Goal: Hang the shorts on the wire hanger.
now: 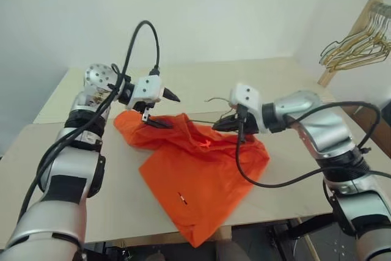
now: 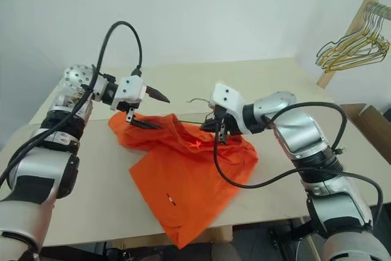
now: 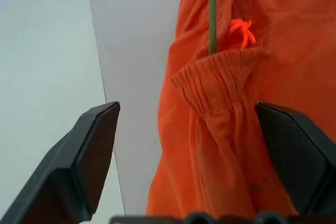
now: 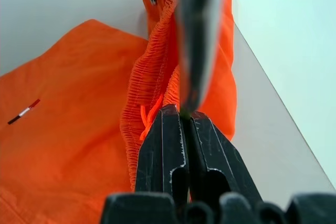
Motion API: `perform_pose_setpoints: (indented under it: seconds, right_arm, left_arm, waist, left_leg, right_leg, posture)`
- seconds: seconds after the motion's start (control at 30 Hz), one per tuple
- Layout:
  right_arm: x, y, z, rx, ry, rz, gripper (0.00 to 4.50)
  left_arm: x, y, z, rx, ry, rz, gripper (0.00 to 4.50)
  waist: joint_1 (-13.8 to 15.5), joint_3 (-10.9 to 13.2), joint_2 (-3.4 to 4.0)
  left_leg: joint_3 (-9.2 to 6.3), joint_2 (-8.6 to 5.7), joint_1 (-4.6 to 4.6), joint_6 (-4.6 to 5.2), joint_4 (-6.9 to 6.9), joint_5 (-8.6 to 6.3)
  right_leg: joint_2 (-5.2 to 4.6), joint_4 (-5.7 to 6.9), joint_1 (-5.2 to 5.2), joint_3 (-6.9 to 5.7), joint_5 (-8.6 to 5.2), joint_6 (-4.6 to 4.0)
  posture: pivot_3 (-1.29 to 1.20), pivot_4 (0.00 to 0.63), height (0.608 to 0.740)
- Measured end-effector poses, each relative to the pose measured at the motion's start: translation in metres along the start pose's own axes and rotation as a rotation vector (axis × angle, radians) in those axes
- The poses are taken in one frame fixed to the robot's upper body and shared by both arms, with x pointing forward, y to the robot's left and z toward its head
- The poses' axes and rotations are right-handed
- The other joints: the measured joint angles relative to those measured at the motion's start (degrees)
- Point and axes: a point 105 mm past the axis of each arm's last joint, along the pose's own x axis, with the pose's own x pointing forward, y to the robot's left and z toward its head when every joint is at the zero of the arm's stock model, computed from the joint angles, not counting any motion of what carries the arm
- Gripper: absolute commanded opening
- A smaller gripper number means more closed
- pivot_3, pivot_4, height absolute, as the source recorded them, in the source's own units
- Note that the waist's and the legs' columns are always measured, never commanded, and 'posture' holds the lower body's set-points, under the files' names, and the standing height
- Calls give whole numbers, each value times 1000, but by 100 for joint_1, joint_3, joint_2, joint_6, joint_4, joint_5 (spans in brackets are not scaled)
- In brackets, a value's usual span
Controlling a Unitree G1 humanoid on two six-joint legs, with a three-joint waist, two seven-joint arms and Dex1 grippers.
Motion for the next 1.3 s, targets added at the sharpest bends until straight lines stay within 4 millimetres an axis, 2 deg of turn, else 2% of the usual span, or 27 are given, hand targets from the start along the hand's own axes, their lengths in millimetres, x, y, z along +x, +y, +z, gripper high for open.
perform_pose_setpoints:
  seconds: [0.17,0.3,0.43,0.47,0.6,0.8,0.97,1.13,1.23,1.3]
  right_arm:
    - [-2,0,9,-23,29,37,0]
    - [0,-1,12,-39,55,49,0]
    - [-1,-6,15,-40,60,36,0]
    - [-1,-7,15,-35,60,34,0]
    - [0,-9,16,-29,66,30,0]
    - [1,-12,18,-19,74,18,0]
    - [2,-12,18,-28,69,14,0]
    - [1,-15,18,-52,55,-19,1454]
    - [-8,-20,10,-35,65,-68,2438]
    - [-22,-23,5,-22,65,-110,3141]
  left_arm:
    - [8,1,6,21,-11,-37,4455]
    - [26,-1,11,39,-16,-88,4455]
    - [34,-5,2,45,64,-118,3573]
    - [35,-7,0,46,77,-129,3122]
    - [37,-8,-3,48,99,-139,2044]
    - [38,-5,-6,43,112,-105,42]
    - [36,-3,-7,29,106,-75,42]
    - [34,-3,-9,4,105,-62,0]
    - [33,-4,-12,-22,103,-57,0]
    - [32,-5,-13,-40,99,-53,0]
  waist:
    - [-57,0,0]
    - [-77,0,0]
    - [-123,0,0]
    - [-136,0,0]
    - [-145,0,0]
    - [-159,0,0]
    - [-181,0,0]
    - [-210,0,0]
    - [-214,0,0]
    - [-214,0,0]
  left_leg:
    - [-3,-1,-1,0,0,0]
    - [-6,-1,-2,0,0,0]
    - [-10,-1,-2,0,-1,0]
    - [-11,-1,-2,0,-1,0]
    - [-15,-1,-2,0,-1,0]
    - [-21,-1,-2,0,-1,0]
    - [-23,-1,-2,0,-1,0]
    - [-23,-1,-2,0,-1,0]
    - [-22,-2,-4,0,-1,0]
    - [-22,-2,-8,0,-2,0]
  right_leg:
    - [-3,0,1,-1,0,0]
    - [-3,0,1,-1,0,0]
    - [-3,1,-2,0,0,0]
    - [-3,2,-2,0,0,0]
    - [-4,2,-2,1,0,0]
    - [-5,2,-3,1,0,0]
    - [-5,3,-4,1,0,0]
    - [-5,4,-4,1,0,0]
    - [-6,3,-4,1,0,1]
    - [-6,1,-5,-1,0,1]
  posture:
    - [-144,0,740]
    - [-146,0,740]
    - [-149,0,740]
    - [-155,0,740]
    - [-156,0,740]
    - [-160,0,740]
    - [-163,0,740]
    - [-168,0,740]
    - [-175,0,740]
    - [-179,0,740]
